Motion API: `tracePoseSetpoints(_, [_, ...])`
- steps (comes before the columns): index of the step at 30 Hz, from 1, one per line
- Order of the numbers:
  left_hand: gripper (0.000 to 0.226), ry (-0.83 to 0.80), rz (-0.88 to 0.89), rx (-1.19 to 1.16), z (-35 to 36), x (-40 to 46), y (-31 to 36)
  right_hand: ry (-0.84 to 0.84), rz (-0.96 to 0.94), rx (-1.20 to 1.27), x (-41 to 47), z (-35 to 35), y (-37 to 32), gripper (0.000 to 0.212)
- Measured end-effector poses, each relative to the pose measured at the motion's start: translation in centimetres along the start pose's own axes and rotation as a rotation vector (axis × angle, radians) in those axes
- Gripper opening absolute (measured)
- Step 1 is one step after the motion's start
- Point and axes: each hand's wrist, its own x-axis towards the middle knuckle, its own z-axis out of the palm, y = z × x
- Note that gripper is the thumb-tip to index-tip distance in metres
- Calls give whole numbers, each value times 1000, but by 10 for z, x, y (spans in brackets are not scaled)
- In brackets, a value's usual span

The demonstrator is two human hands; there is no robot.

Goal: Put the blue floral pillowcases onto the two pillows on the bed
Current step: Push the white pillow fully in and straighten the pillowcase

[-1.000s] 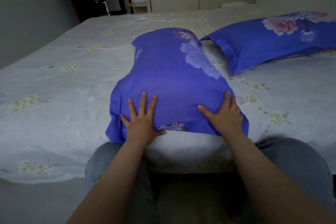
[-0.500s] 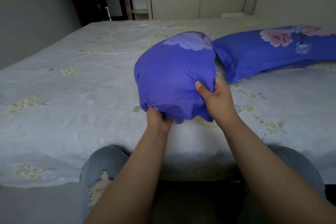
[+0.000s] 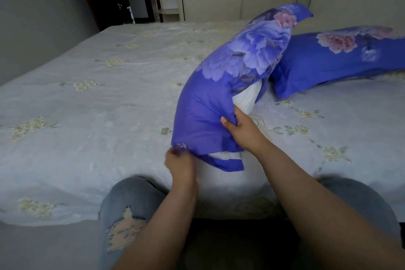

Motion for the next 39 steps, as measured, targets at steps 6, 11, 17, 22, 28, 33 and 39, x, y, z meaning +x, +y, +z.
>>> tracePoseSetpoints(6, [40, -192, 1212, 517, -22, 27, 64, -102, -168, -181, 25, 40, -24, 41])
tracePoseSetpoints(11, [64, -368, 1038, 783, -22, 58, 107, -230, -76, 106, 24, 67, -44, 45])
tracePoseSetpoints(17, [67, -275, 626, 859, -45, 91, 124, 396, 339, -169, 36, 45, -13, 51])
tracePoseSetpoints(22, [52, -199, 543, 927, -63, 106, 115, 77, 687, -272, 34, 53, 15, 88])
tracePoseSetpoints(28, [83, -149, 504, 835, -77, 105, 101, 264, 485, 165, 38, 58, -1, 36])
tracePoseSetpoints(33, [85, -194, 568, 877, -61, 76, 67, 448, 110, -195, 22, 28, -23, 24])
tracePoseSetpoints(39, [80, -259, 637, 1125, -28, 39, 50, 707, -31, -599, -12, -10, -30, 30])
